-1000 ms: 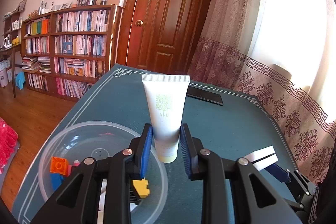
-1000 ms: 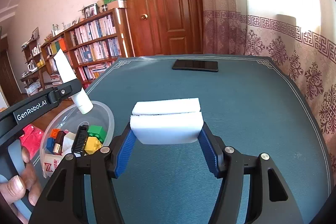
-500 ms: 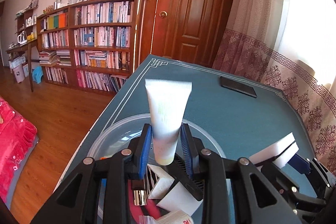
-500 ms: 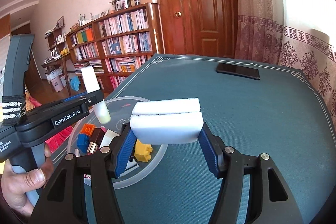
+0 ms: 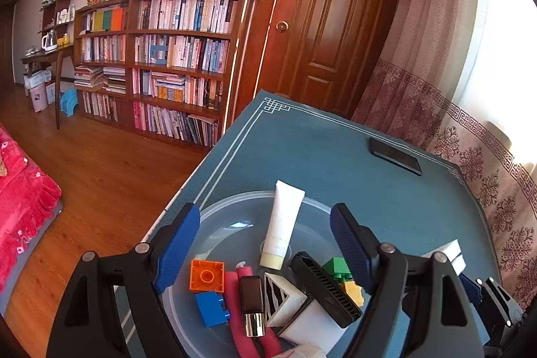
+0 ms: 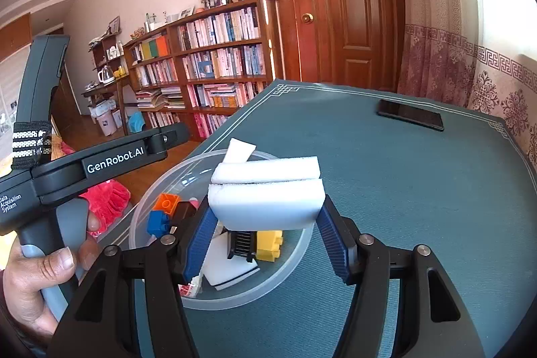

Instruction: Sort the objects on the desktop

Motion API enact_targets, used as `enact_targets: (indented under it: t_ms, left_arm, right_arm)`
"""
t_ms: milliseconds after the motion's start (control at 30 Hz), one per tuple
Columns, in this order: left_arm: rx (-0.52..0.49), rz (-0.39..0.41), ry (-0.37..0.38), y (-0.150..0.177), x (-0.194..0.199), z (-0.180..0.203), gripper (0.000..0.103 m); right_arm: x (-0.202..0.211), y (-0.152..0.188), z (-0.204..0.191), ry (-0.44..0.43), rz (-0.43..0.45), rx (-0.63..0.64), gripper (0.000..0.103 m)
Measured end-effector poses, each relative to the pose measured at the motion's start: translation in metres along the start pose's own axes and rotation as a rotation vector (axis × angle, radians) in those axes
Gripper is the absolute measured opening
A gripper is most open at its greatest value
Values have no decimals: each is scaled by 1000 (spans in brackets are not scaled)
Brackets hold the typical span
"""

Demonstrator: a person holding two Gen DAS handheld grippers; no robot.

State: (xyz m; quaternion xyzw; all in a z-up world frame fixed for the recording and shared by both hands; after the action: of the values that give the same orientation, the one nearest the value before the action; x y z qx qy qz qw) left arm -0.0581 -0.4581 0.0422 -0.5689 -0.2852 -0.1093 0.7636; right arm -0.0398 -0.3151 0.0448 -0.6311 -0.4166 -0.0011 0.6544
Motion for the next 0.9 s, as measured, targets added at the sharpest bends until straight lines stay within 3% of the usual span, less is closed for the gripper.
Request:
enact_targets:
  t_ms: [200, 367, 533, 900]
  left_arm:
    - [-2, 39, -30, -9, 10, -7, 89]
    - [2, 100, -84, -20, 24, -18, 102]
    - [17, 125, -101, -25, 30, -25, 102]
    - [9, 131, -102, -24, 31, -23, 102]
  right_arm:
    - [-15, -5, -28, -64, -14, 58, 63]
    - [-36, 3, -43, -98, -68, 97, 65]
    - [-41, 11, -43, -114, -92, 97, 83]
    - [-33, 7, -23, 20, -64, 119, 87]
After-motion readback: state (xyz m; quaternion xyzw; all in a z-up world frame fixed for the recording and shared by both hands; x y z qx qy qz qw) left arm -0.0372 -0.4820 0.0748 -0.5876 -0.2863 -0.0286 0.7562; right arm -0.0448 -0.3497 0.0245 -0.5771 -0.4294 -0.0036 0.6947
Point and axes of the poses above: each gripper's, at about its wrist camera, not at the fingertips, and x roughly against the way its jaws point, z to its right, y to its underside, the point moved 10 cm from there along -x, roughly the way its jaws point, and after that the axes turned 2 degrees about -y, right-handed, at the moved point
